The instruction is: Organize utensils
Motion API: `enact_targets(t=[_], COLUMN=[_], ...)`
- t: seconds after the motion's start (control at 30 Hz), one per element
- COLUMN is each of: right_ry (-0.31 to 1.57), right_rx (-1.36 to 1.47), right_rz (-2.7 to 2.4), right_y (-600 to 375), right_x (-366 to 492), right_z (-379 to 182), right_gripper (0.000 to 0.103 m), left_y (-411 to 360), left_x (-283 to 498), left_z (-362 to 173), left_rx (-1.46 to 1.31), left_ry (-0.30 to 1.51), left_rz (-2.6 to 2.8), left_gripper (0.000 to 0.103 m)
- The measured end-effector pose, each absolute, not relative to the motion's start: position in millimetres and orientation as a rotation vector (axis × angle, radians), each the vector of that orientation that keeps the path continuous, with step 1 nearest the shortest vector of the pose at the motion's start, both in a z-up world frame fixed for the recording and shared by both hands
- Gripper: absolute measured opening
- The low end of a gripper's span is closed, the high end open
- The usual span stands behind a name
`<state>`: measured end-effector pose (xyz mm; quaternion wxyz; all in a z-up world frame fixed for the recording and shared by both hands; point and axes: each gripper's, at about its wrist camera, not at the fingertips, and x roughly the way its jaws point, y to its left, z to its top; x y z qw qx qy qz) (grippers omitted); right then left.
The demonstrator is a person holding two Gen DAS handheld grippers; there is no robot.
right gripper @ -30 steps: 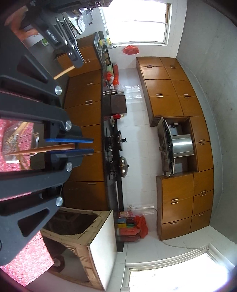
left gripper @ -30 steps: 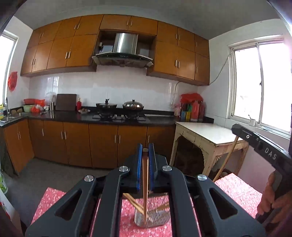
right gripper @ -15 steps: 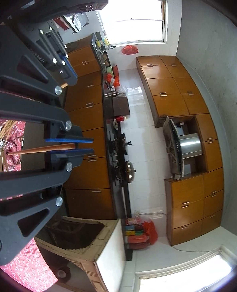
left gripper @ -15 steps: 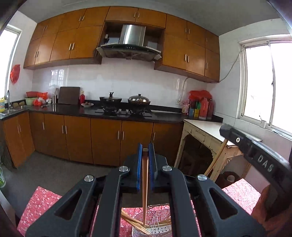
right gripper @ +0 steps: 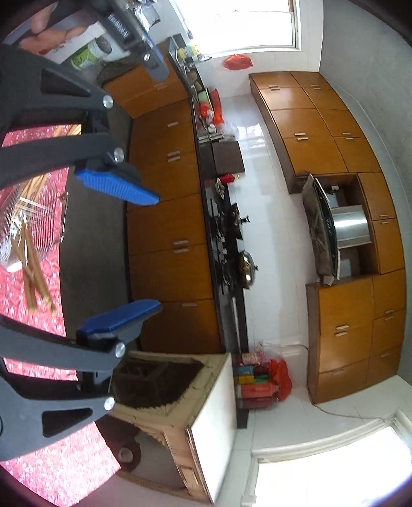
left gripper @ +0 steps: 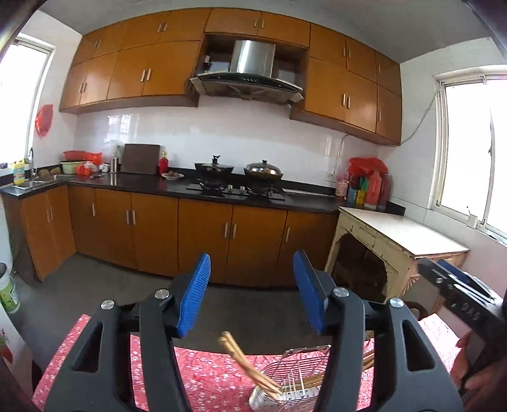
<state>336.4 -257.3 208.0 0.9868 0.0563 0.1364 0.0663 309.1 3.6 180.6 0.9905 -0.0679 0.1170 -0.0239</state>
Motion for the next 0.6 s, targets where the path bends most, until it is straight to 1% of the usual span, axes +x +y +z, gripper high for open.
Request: enact_targets(t=[0.03, 0.13, 0.17, 0.2, 0.23, 0.3, 0.37, 0.47, 0.6], right_ry=[0.269, 0.258, 0.255, 0.25, 0.241, 0.226, 0.216, 0.202, 0.184], right_rx=[0.113, 0.103, 0.097, 0.092, 0.088, 0.074, 0.057, 0.019, -0.102], right_rz=[0.13, 0.112, 0.109, 0.104, 0.1, 0.093, 0.069, 0.018, -0.061], right_y=[-261.3, -267.7, -268.7, -269.6, -270.1, -270.2, -268.6, -262.0, -242.7], right_x=[331.4, 310.5, 302.9, 294.9, 286.0, 269.3, 250.5, 221.4, 184.3], right_z=[208.7, 211.4, 212.0, 212.4, 212.1, 211.7, 208.9, 201.6, 184.7], right_gripper=[0.068, 0.08, 0.088, 0.092, 0.099, 0.099, 0.099, 0.099, 0.099], left_y=[7.9, 16.2, 18.8, 22.0, 25.4, 31.4, 35.2, 39.2, 37.3], left_x=[301.0, 285.3, 279.5, 274.1, 266.9, 250.7, 239.4, 216.5, 191.1], left_z=[183.0, 184.6, 184.6, 184.5, 183.5, 179.0, 176.7, 166.6, 151.1], left_rx=[-0.134, -0.132, -0.13, -0.127, -0.123, -0.113, -0.11, -0.098, -0.053], left_ry=[0.227, 0.219, 0.218, 0.216, 0.212, 0.197, 0.183, 0.166, 0.194], left_rz=[-0.039, -0.021, -0.016, -0.011, 0.0, 0.022, 0.028, 0.025, 0.005], left_gripper=[0.056, 0.063, 0.067, 0.074, 0.078, 0.094, 0.1, 0.101, 0.101])
